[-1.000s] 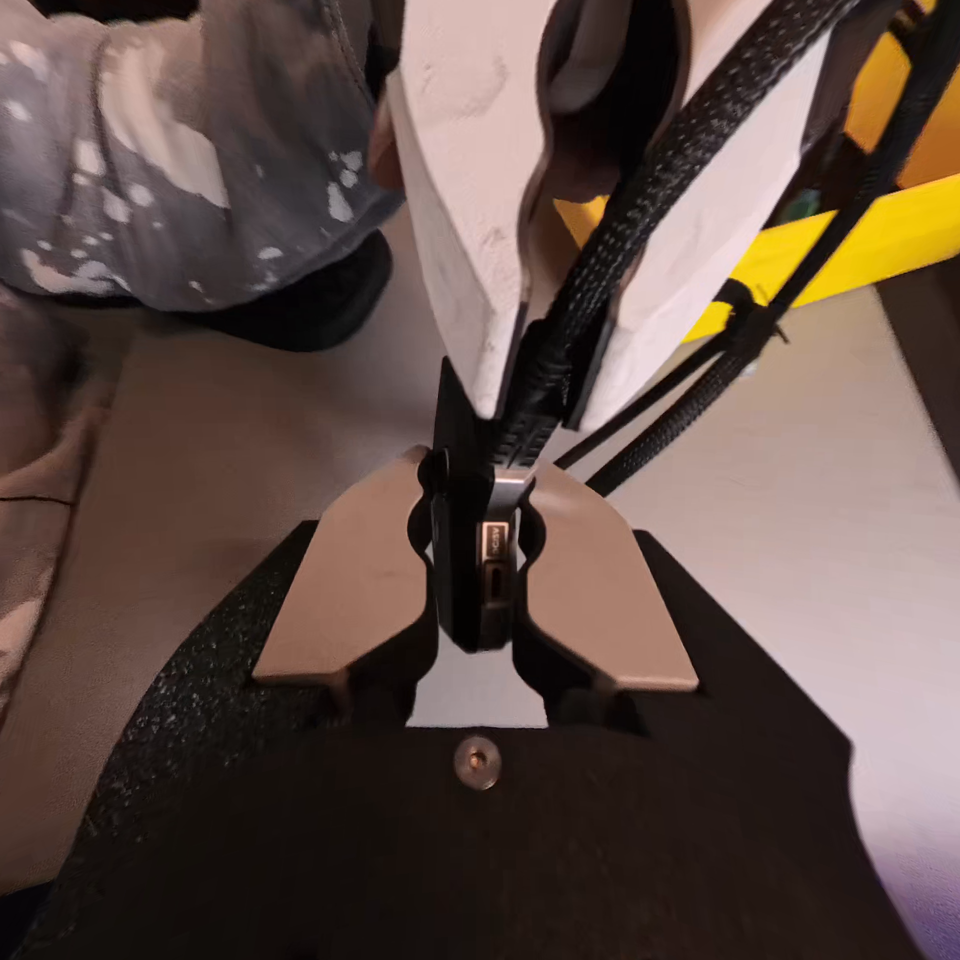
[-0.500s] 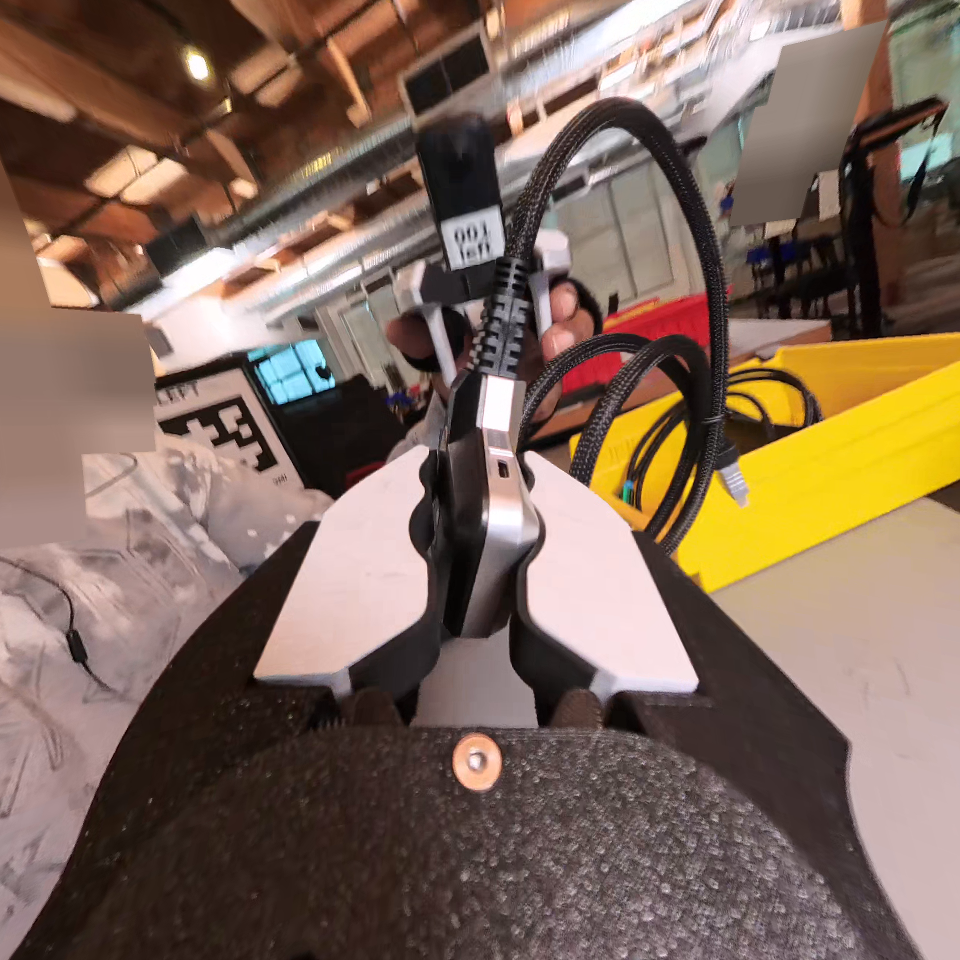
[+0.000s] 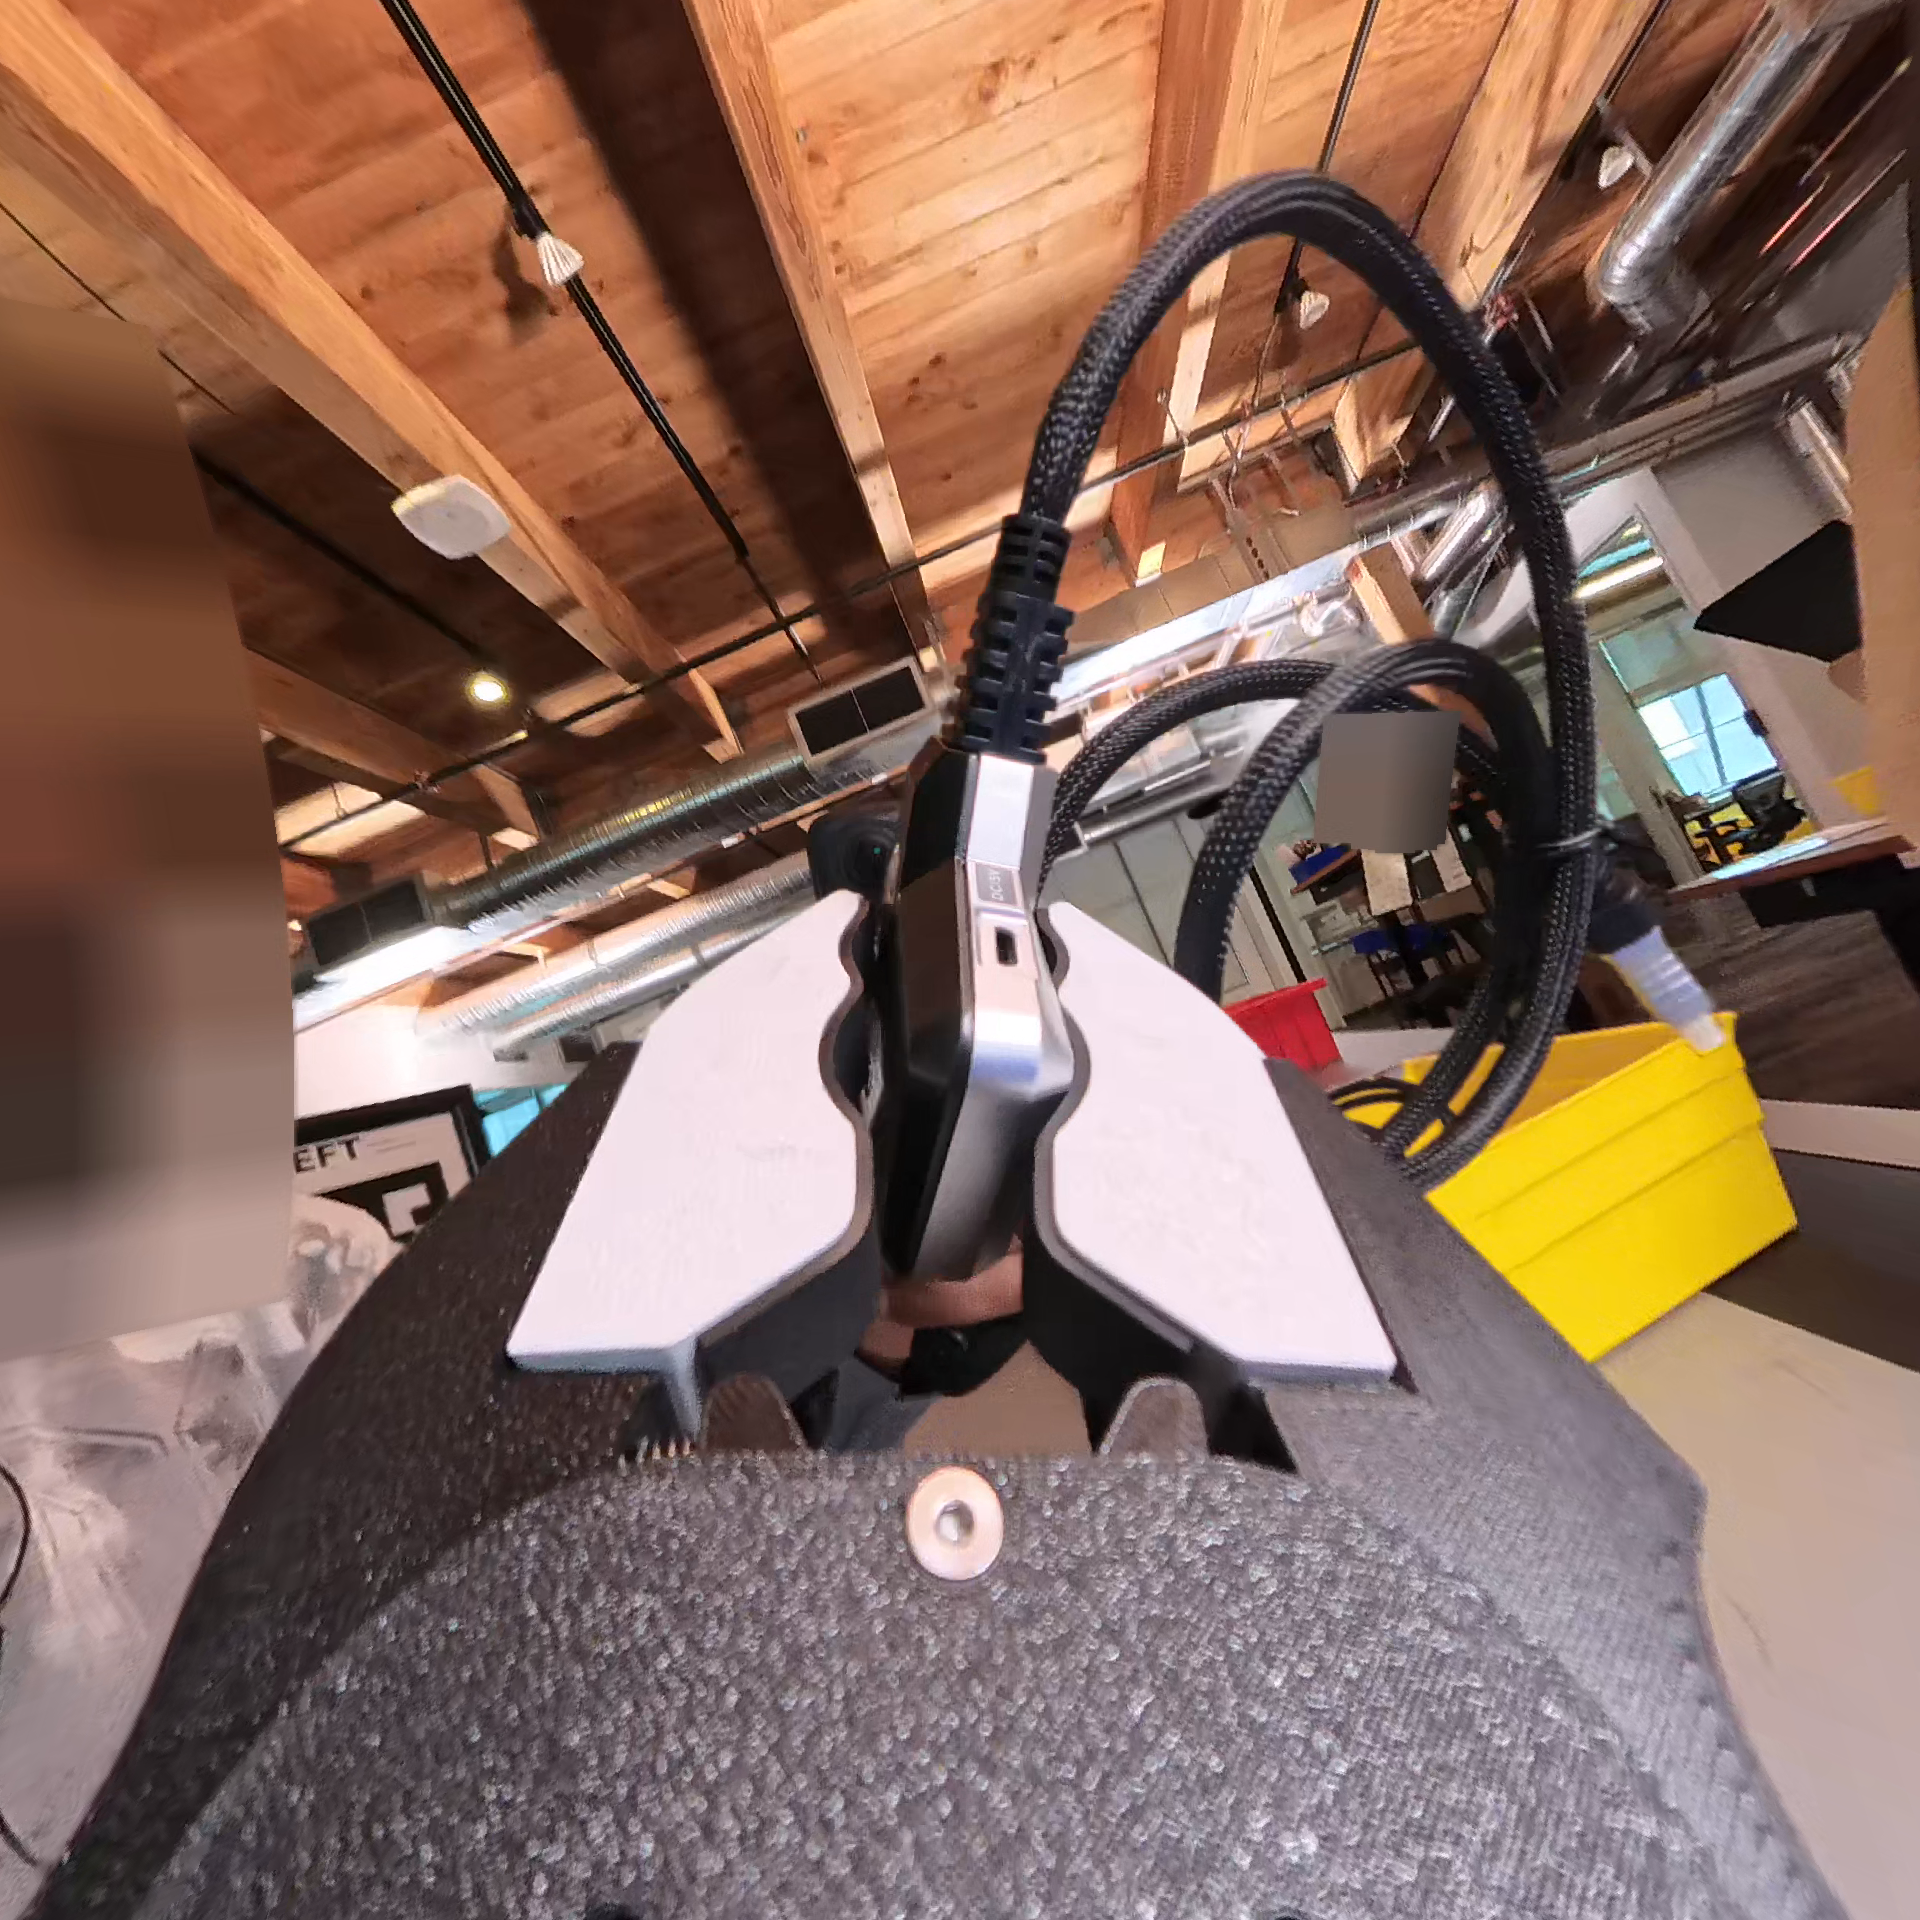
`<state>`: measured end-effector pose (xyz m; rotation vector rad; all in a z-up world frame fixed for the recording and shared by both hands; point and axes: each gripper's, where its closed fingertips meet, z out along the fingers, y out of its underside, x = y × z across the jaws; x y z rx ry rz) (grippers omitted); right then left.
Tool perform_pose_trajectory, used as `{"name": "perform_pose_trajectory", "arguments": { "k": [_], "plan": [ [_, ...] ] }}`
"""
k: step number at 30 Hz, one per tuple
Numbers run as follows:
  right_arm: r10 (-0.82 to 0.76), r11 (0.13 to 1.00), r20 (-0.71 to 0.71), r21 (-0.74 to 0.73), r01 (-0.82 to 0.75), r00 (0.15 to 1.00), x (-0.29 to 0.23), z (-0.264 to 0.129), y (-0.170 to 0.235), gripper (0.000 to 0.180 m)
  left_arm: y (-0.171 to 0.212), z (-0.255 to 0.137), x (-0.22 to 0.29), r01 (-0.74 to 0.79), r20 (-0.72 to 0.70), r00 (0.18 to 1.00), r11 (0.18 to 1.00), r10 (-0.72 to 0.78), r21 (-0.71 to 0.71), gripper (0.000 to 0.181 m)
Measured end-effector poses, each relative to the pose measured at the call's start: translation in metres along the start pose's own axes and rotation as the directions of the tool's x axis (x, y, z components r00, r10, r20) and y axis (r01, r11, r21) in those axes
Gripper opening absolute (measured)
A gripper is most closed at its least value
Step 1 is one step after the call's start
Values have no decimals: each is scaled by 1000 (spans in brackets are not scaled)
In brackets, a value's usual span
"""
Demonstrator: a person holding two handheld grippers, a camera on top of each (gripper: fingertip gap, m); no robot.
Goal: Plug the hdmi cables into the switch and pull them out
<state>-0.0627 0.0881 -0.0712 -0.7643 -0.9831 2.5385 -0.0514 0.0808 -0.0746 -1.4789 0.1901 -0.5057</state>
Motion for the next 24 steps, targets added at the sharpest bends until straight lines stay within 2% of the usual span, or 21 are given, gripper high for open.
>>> {"name": "perform_pose_trajectory", "arguments": {
  "k": [3, 7, 10, 14, 18, 21, 24],
  "plan": [
    [-12, 999, 5, -52, 12, 1000, 1, 2, 12, 28, 0, -3, -7, 18, 26, 999, 1000, -18, 1, 29],
    [-16, 997, 19, -80, 18, 1000, -1, 4, 18, 28, 2, -8, -6, 41, -21, 999, 998, -42, -47, 25],
    [-56, 977, 12, -205, 57, 998, -1, 4, 29, 27, 6, -15, -7, -7, -35, 999, 993, 2, -122, 24],
    [-155, 869, 34, -470, 153, 987, -3, -4, 56, 29, 14, -33, -2, -27, -94, 996, 959, 1, -282, 23],
    [-174, 767, 70, -616, 180, 982, -9, -8, 80, 34, 29, -49, 6, -47, -160, 987, 909, -21, -414, 24],
    [-185, 730, 71, -658, 185, 980, -6, -7, 96, 31, 32, -43, 8, -39, -162, 986, 913, -30, -407, 24],
    [-152, 774, 86, -610, 173, 985, -10, -3, 91, 25, 27, -41, 9, -53, -176, 984, 931, -13, -362, 24]
  ]
}}
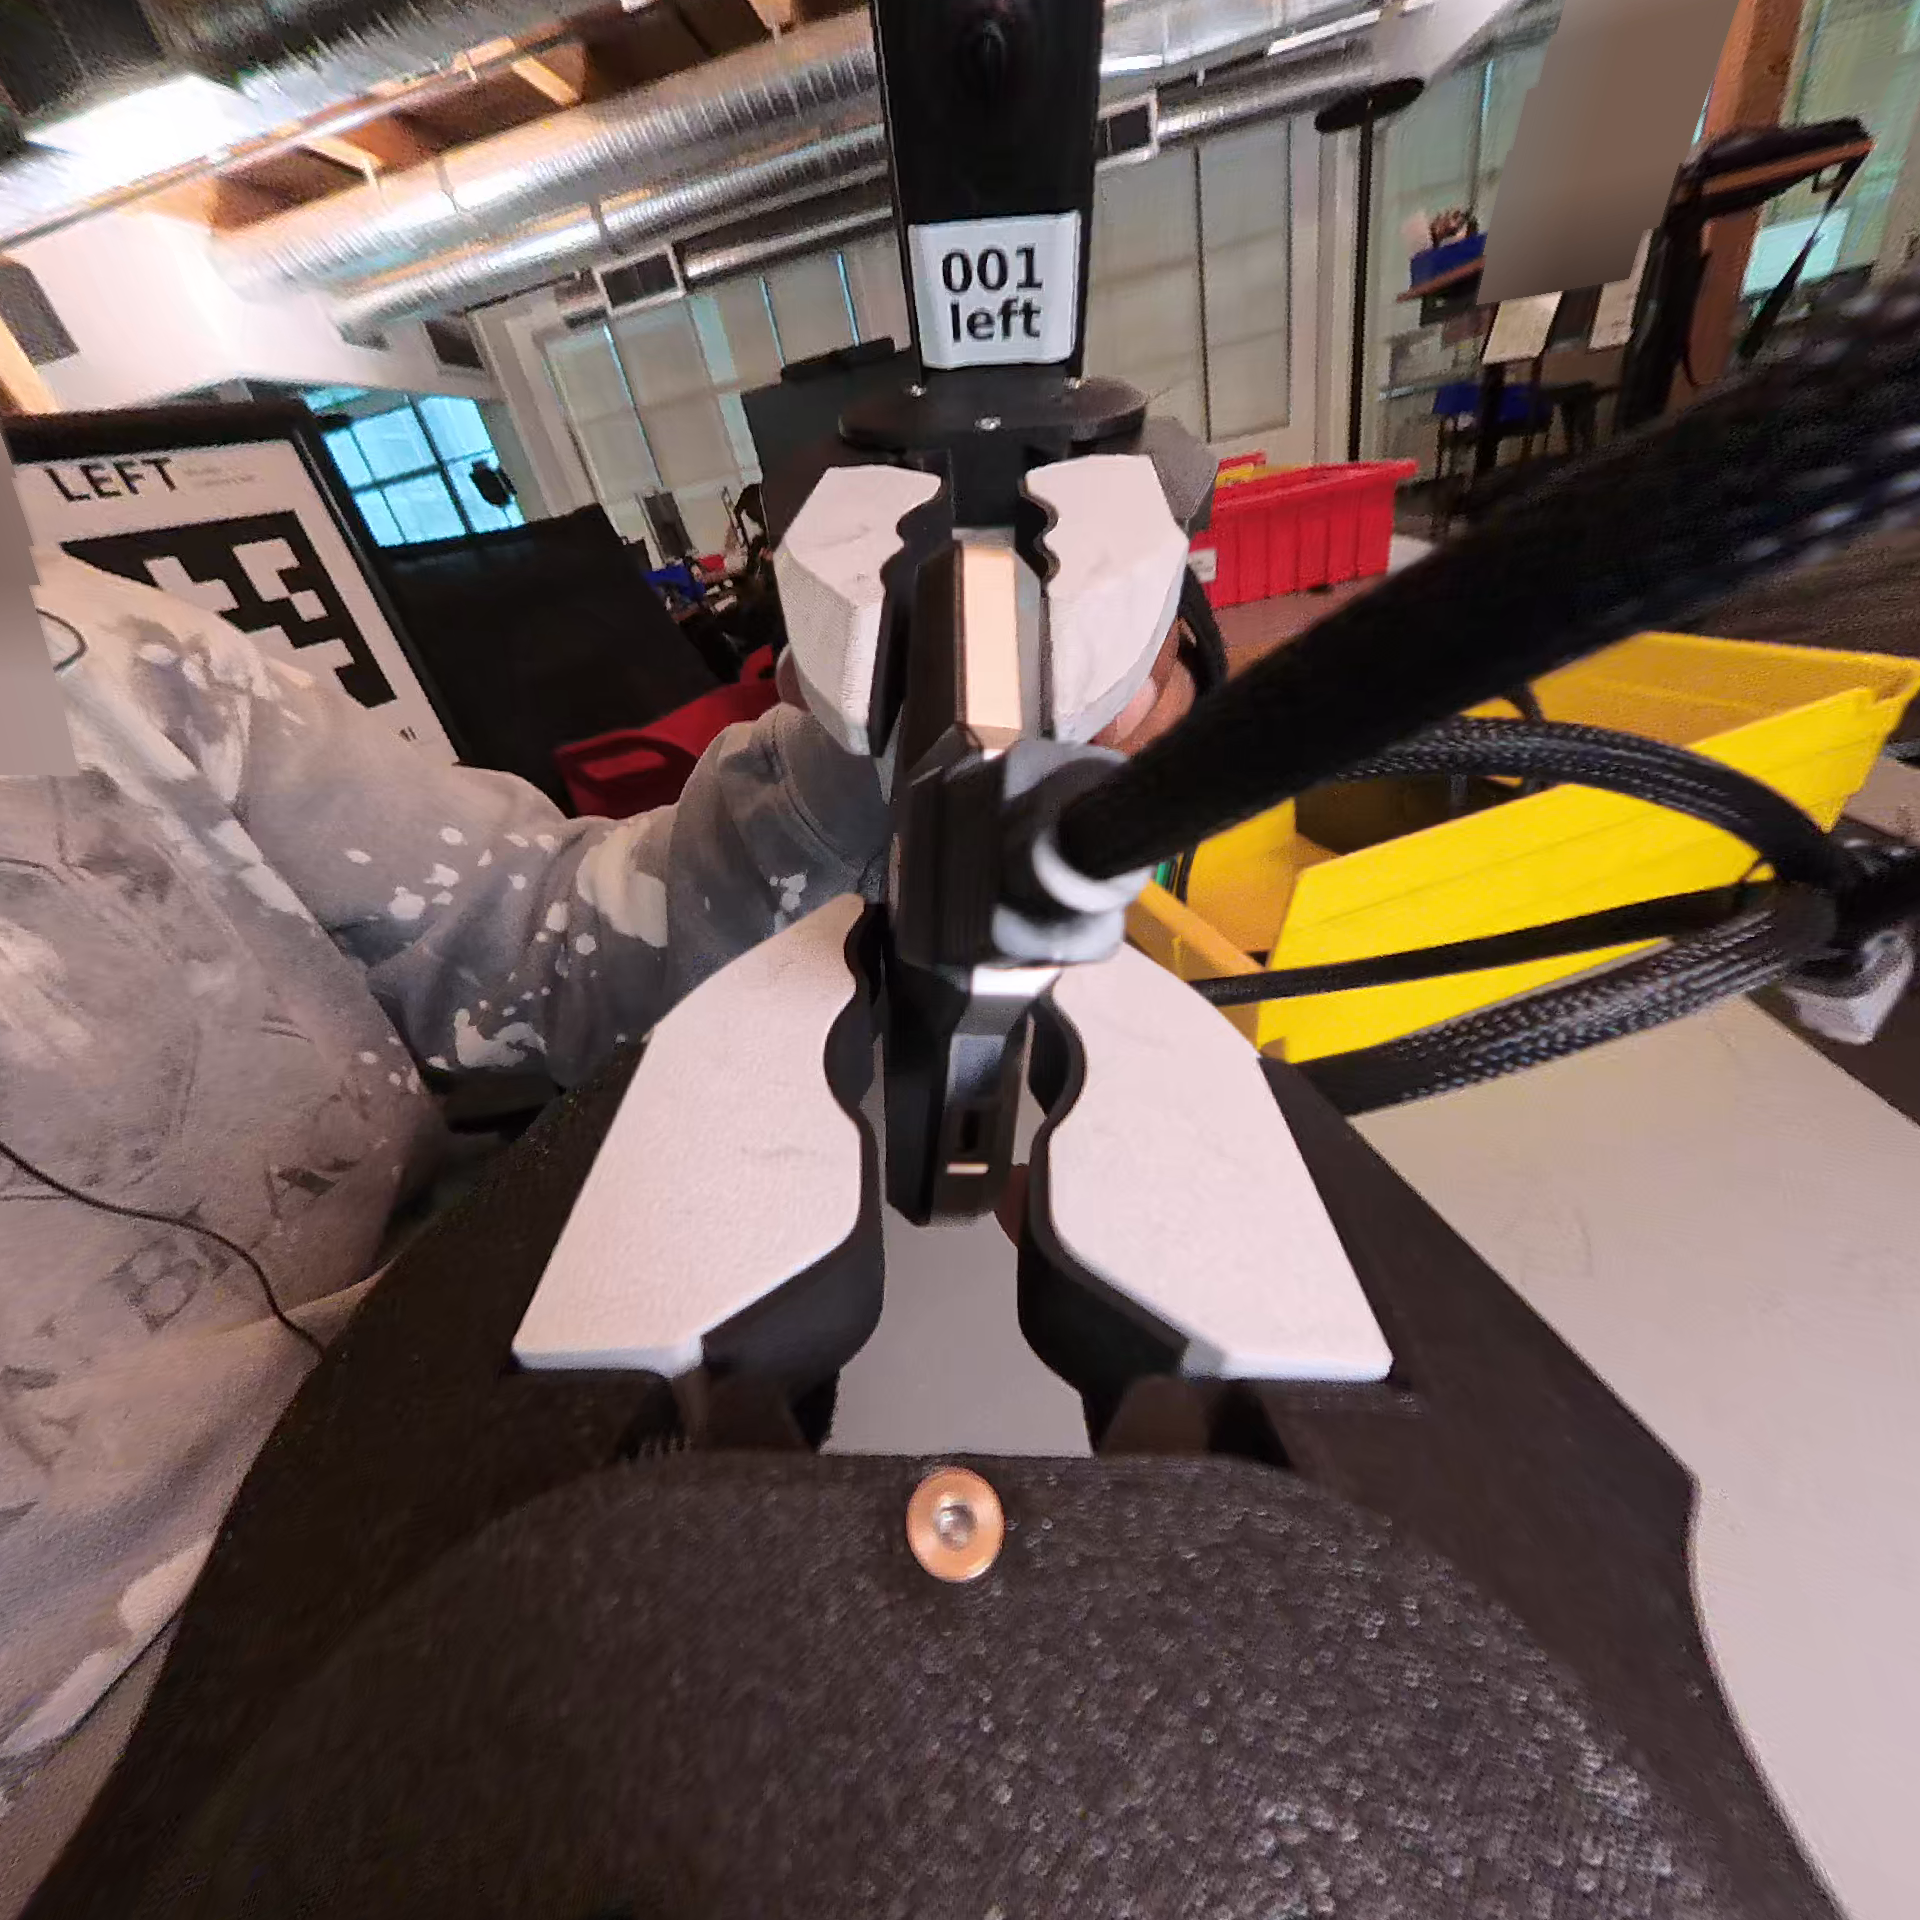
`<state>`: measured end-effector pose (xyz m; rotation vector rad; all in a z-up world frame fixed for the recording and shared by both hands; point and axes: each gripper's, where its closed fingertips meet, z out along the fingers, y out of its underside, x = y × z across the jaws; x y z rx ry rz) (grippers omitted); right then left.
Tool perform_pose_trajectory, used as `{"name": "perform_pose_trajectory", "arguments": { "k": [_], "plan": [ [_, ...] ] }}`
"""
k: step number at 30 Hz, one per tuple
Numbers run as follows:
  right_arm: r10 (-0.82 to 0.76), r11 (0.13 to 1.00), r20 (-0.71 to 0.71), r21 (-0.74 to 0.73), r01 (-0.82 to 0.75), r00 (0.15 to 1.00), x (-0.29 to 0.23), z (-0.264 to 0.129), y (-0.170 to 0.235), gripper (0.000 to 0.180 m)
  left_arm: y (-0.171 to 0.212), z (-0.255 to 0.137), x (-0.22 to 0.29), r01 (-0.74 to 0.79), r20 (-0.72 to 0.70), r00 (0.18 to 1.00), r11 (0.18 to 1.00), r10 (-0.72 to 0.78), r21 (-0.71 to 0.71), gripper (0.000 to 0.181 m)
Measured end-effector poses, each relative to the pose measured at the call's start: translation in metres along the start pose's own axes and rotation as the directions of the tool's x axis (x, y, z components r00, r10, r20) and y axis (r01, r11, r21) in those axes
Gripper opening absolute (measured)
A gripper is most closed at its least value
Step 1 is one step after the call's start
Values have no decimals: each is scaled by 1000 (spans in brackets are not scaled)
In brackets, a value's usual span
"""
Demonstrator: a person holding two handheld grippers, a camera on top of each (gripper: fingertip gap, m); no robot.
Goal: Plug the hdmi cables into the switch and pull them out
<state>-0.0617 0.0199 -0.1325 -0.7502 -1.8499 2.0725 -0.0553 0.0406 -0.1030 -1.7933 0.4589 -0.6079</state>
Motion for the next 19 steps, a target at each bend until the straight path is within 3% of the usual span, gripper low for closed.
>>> {"name": "perform_pose_trajectory", "arguments": {
  "k": [3, 6, 8, 10, 14, 17, 19],
  "plan": [
    [14, 998, 15, 68, -15, 1000, -2, -2, -13, 27, -10, -9, -5, -29, 41, 999, 998, 26, 64, 28],
    [20, 991, -8, 133, -19, 1000, 1, -11, -27, 27, -26, -41, -16, -60, 131, 991, 988, 42, 141, 33],
    [9, 984, -43, 176, -1, 999, 4, -20, -39, 27, -33, -80, -36, -63, 269, 963, 981, 11, 185, 31],
    [-10, 979, -68, 204, 24, 998, 4, -31, -50, 27, -30, -127, -70, -58, 471, 882, 983, -30, 172, 27],
    [-30, 976, -122, 209, 55, 992, 11, -45, -59, 27, 16, -218, -154, 135, 756, 654, 983, 8, -127, 32],
    [-27, 979, -151, 193, 57, 988, 17, -48, -57, 28, 71, -264, -201, 350, 818, 570, 878, 77, -327, 39],
    [-28, 983, -170, 174, 58, 985, 21, -46, -53, 27, 108, -281, -216, 432, 806, 568, 773, 168, -465, 44]
  ]
}}
